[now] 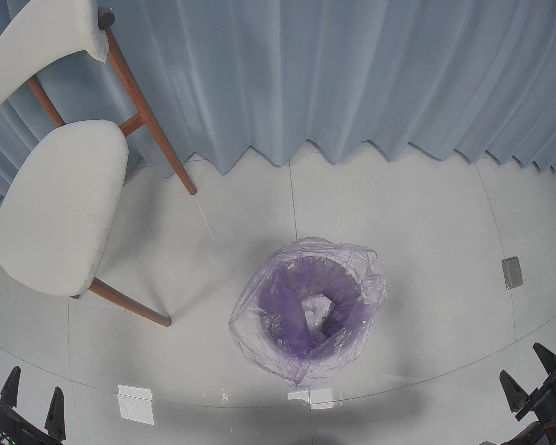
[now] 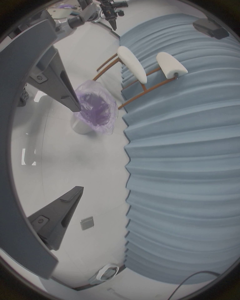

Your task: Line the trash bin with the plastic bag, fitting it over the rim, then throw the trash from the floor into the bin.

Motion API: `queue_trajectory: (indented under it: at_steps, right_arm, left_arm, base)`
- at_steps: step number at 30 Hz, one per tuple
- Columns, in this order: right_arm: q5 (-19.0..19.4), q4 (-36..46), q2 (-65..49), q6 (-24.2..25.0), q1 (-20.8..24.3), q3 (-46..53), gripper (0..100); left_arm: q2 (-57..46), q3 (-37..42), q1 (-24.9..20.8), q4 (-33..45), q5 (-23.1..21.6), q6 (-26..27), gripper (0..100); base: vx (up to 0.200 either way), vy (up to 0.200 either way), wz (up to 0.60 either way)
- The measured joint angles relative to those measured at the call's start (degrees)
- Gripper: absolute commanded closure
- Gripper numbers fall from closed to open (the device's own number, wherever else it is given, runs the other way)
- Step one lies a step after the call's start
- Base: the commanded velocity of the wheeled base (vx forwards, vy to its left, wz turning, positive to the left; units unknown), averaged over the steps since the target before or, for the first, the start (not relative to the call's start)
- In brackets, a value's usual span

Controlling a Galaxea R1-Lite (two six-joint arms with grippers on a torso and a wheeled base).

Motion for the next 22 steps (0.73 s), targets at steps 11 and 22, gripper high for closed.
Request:
queue_trajectory:
  at_steps: [11, 22]
  right_arm:
    - [-6.8, 8.5, -17.3, 1.4, -2.5, 0.0, 0]
    - [-6.8, 8.5, -19.6, 1.3, -2.7, 0.0, 0]
  left_arm:
    - [0.0, 0.0, 0.0, -0.1, 0.0, -0.1, 0]
    - [0.0, 0.0, 0.0, -0.1, 0.0, 0.1, 0]
  base:
    - [0.0, 0.0, 0.0]
    - [0.0, 0.0, 0.0]
